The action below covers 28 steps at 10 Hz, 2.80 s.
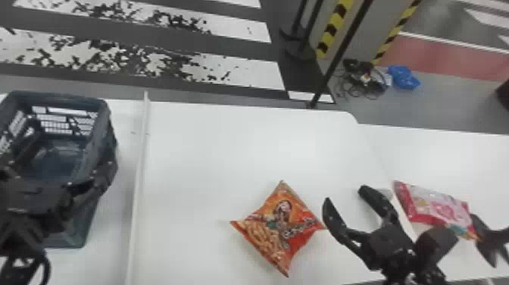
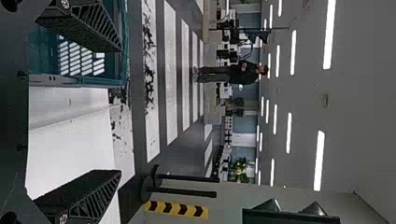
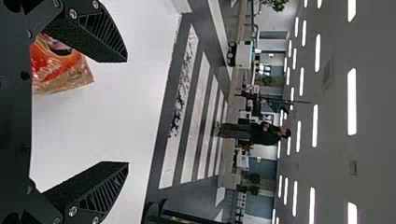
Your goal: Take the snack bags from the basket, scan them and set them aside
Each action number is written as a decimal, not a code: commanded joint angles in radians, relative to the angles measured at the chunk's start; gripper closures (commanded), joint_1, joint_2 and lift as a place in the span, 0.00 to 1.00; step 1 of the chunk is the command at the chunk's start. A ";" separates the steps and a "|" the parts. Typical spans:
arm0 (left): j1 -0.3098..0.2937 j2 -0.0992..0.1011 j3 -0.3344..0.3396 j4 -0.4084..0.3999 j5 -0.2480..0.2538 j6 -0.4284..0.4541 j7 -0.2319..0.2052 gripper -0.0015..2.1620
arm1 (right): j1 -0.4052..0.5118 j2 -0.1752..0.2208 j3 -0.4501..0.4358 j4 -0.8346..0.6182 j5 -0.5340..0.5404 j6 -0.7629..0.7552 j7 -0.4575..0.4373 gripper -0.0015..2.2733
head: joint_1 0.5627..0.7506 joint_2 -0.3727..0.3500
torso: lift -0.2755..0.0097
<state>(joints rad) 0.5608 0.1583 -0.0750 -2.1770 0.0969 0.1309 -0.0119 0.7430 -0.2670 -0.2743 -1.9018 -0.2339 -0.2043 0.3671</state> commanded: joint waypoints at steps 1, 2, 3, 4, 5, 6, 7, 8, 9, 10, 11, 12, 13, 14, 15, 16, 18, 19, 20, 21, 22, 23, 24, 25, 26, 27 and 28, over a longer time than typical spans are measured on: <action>0.022 0.001 0.038 -0.006 0.027 -0.006 -0.019 0.03 | 0.026 0.008 0.030 -0.003 0.074 0.032 0.021 0.07 | 0.70 0.20 | 0.70; 0.027 0.007 0.046 -0.009 0.034 -0.006 -0.020 0.03 | 0.045 0.009 0.052 -0.011 0.111 0.066 0.043 0.07 | 0.70 0.25 | 0.70; 0.028 0.009 0.050 -0.012 0.041 -0.003 -0.020 0.03 | 0.062 0.009 0.076 -0.033 0.149 0.151 0.067 0.07 | 0.70 0.30 | 0.70; 0.028 0.010 0.052 -0.015 0.044 0.000 -0.020 0.03 | 0.082 0.011 0.112 -0.049 0.214 0.170 0.066 0.07 | 0.70 0.34 | 0.70; 0.028 0.012 0.055 -0.020 0.055 0.000 -0.022 0.03 | 0.096 0.014 0.136 -0.063 0.258 0.176 0.064 0.07 | 0.70 0.36 | 0.70; 0.028 0.013 0.058 -0.020 0.061 0.000 -0.028 0.03 | 0.105 0.014 0.155 -0.074 0.292 0.194 0.061 0.07 | 0.70 0.40 | 0.70; 0.027 0.015 0.064 -0.020 0.073 0.000 -0.036 0.03 | 0.119 0.014 0.167 -0.098 0.303 0.231 0.061 0.08 | 0.70 0.43 | 0.70; 0.022 0.015 0.063 -0.017 0.073 0.003 -0.039 0.03 | 0.136 0.014 0.185 -0.138 0.329 0.280 0.038 0.08 | 0.70 0.45 | 0.70; 0.017 0.015 0.063 -0.012 0.076 0.003 -0.042 0.03 | 0.147 0.014 0.222 -0.163 0.387 0.326 -0.022 0.08 | 0.70 0.47 | 0.70; 0.013 0.015 0.061 -0.007 0.080 0.006 -0.046 0.03 | 0.148 0.012 0.260 -0.164 0.430 0.357 -0.083 0.08 | 0.70 0.47 | 0.70; 0.008 0.015 0.061 -0.006 0.083 0.010 -0.046 0.03 | 0.147 0.012 0.294 -0.160 0.464 0.369 -0.145 0.08 | 0.70 0.48 | 0.70; 0.005 0.015 0.061 -0.004 0.084 0.013 -0.048 0.03 | 0.142 0.014 0.314 -0.152 0.478 0.369 -0.172 0.08 | 0.70 0.48 | 0.70; 0.002 0.015 0.061 -0.001 0.089 0.019 -0.054 0.03 | 0.138 0.012 0.326 -0.148 0.490 0.378 -0.198 0.08 | 0.70 0.49 | 0.70; -0.001 0.013 0.058 0.000 0.089 0.022 -0.056 0.03 | 0.119 0.008 0.343 -0.132 0.504 0.388 -0.224 0.10 | 0.70 0.50 | 0.70; -0.001 0.012 0.057 0.000 0.089 0.025 -0.063 0.03 | 0.099 0.002 0.356 -0.118 0.510 0.400 -0.229 0.26 | 0.70 0.50 | 0.70; -0.001 0.010 0.055 0.000 0.089 0.025 -0.069 0.03 | 0.073 -0.009 0.366 -0.111 0.507 0.443 -0.229 0.84 | 0.70 0.49 | 0.70; 0.002 0.009 0.054 -0.001 0.089 0.031 -0.074 0.03 | 0.052 -0.020 0.348 -0.103 0.418 0.421 -0.209 0.99 | 0.70 0.48 | 0.70; 0.005 0.009 0.054 -0.004 0.089 0.031 -0.074 0.03 | 0.052 -0.020 0.330 -0.105 0.383 0.406 -0.201 0.99 | 0.70 0.49 | 0.70; 0.007 0.009 0.054 -0.006 0.089 0.031 -0.074 0.03 | 0.052 -0.020 0.290 -0.111 0.314 0.391 -0.181 0.99 | 0.70 0.48 | 0.70; 0.007 0.007 0.054 -0.006 0.089 0.031 -0.074 0.03 | 0.036 -0.018 0.221 -0.131 0.177 0.415 -0.122 0.99 | 0.70 0.47 | 0.70; 0.008 0.006 0.050 -0.010 0.089 0.031 -0.074 0.03 | 0.016 -0.001 0.138 -0.174 0.016 0.495 -0.068 0.99 | 0.70 0.45 | 0.70; 0.010 0.004 0.043 -0.018 0.087 0.031 -0.072 0.03 | -0.004 0.031 0.047 -0.227 -0.163 0.606 -0.017 0.99 | 0.70 0.42 | 0.70; 0.014 0.004 0.037 -0.029 0.084 0.034 -0.072 0.03 | -0.027 0.061 -0.026 -0.270 -0.326 0.725 0.016 0.99 | 0.70 0.38 | 0.70; 0.019 0.004 0.032 -0.038 0.080 0.037 -0.072 0.03 | -0.045 0.081 -0.083 -0.283 -0.483 0.826 0.049 0.99 | 0.70 0.36 | 0.70; 0.019 0.006 0.027 -0.041 0.073 0.040 -0.072 0.03 | -0.054 0.103 -0.134 -0.279 -0.625 0.912 0.076 0.99 | 0.70 0.36 | 0.70; 0.027 0.007 0.026 -0.049 0.070 0.040 -0.072 0.03 | -0.068 0.123 -0.184 -0.252 -0.774 1.020 0.107 0.99 | 0.70 0.37 | 0.70; 0.030 0.007 0.020 -0.055 0.064 0.040 -0.071 0.03 | -0.089 0.127 -0.238 -0.189 -0.953 1.127 0.136 0.99 | 0.70 0.38 | 0.70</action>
<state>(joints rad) 0.5883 0.1655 -0.0517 -2.2280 0.1652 0.1714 -0.0837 0.6668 -0.1445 -0.4781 -2.1258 -1.0746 0.8494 0.5001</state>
